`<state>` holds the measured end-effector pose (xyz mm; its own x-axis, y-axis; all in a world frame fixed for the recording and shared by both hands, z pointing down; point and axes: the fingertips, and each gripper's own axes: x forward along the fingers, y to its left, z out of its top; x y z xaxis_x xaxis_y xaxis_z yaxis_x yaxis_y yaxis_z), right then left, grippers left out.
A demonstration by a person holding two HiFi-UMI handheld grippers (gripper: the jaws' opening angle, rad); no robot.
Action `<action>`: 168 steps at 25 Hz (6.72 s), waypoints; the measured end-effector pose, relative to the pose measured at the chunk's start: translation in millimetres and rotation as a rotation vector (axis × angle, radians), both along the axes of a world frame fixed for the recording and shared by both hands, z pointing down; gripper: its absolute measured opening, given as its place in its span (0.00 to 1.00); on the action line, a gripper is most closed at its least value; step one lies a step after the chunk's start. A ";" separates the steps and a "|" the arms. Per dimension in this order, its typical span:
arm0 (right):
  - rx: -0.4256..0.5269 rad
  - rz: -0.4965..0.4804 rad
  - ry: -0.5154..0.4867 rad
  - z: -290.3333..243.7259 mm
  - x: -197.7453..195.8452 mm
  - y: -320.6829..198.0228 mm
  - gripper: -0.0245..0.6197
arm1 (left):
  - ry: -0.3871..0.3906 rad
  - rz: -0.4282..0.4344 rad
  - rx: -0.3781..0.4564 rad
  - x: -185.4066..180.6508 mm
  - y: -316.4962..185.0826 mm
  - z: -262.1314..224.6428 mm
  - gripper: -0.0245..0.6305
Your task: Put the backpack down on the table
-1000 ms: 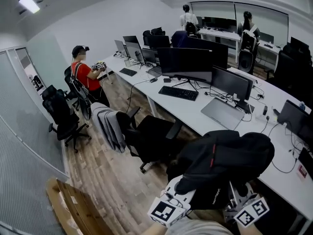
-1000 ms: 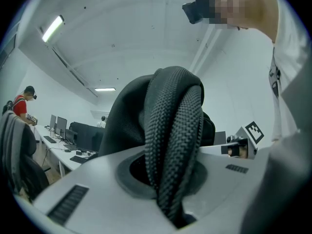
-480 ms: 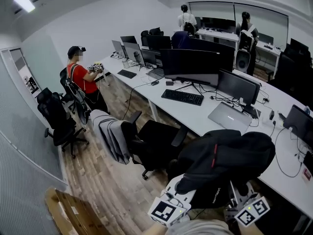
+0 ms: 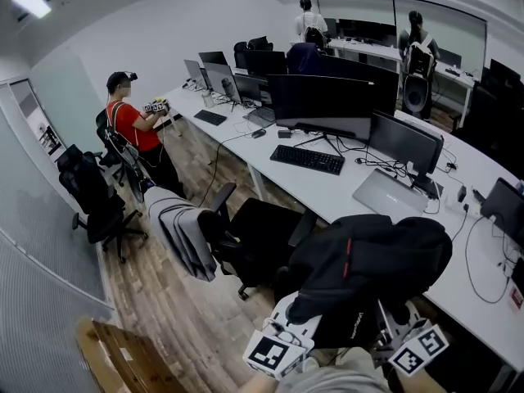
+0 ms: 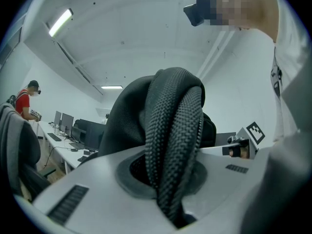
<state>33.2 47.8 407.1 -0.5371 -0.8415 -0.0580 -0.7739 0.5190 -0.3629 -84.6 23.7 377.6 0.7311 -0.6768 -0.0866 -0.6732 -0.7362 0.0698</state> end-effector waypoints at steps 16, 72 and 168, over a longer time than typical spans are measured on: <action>0.019 -0.162 0.005 -3.0 67.4 -176.6 0.08 | -0.001 -0.162 0.018 64.4 -159.5 -0.8 0.08; -0.037 -0.018 0.170 48.9 33.4 -661.9 0.08 | 0.147 -0.101 -0.003 31.9 -654.9 66.3 0.08; 0.069 0.107 0.208 102.8 90.6 -161.5 0.10 | -0.010 -0.350 -0.070 -57.2 -175.3 138.5 0.05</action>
<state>123.9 -113.7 509.8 -0.4517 -0.8920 -0.0153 -0.8800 0.4484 -0.1567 -141.8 -151.6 516.1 0.4548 -0.8902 -0.0247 -0.8845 -0.4548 0.1041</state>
